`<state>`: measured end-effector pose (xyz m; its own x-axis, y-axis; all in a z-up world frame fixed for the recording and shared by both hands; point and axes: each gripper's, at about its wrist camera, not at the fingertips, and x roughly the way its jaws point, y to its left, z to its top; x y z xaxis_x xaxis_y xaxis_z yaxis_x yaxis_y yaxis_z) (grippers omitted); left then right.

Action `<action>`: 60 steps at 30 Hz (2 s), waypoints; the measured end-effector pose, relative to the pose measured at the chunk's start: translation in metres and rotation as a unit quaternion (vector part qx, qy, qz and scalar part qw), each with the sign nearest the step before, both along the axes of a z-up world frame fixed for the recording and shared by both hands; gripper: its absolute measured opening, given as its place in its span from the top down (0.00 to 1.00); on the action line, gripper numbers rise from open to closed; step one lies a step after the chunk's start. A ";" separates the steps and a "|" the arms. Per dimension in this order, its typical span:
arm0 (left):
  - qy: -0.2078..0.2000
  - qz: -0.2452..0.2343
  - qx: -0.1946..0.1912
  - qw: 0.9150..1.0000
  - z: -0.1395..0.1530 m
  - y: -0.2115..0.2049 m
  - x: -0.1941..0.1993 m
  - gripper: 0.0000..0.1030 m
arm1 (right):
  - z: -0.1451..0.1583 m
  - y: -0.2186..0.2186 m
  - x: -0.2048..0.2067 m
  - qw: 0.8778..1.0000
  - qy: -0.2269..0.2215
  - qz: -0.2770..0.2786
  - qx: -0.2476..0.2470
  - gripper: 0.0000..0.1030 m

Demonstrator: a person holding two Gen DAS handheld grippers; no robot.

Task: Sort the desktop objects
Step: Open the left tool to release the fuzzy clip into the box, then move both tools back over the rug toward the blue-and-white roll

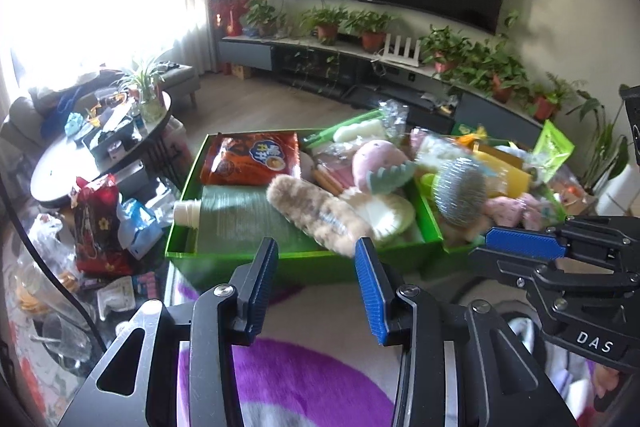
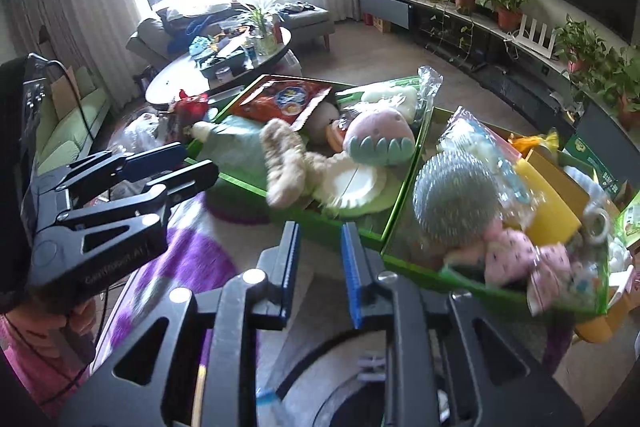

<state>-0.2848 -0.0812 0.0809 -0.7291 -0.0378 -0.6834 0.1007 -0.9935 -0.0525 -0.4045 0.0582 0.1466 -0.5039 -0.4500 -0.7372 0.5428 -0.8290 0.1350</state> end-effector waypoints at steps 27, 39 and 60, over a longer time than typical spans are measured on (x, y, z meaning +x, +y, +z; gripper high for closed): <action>-0.029 -0.084 0.029 0.996 -0.042 0.056 0.098 0.47 | -0.033 0.061 0.149 0.997 -0.054 -0.004 -0.057 0.68; -0.052 -0.119 0.023 0.991 -0.071 0.074 0.103 0.47 | -0.099 0.074 0.159 0.987 -0.134 -0.051 -0.078 0.66; -0.092 -0.175 0.028 0.980 -0.101 0.098 0.091 0.47 | -0.119 0.085 0.158 0.978 -0.169 -0.094 -0.077 0.69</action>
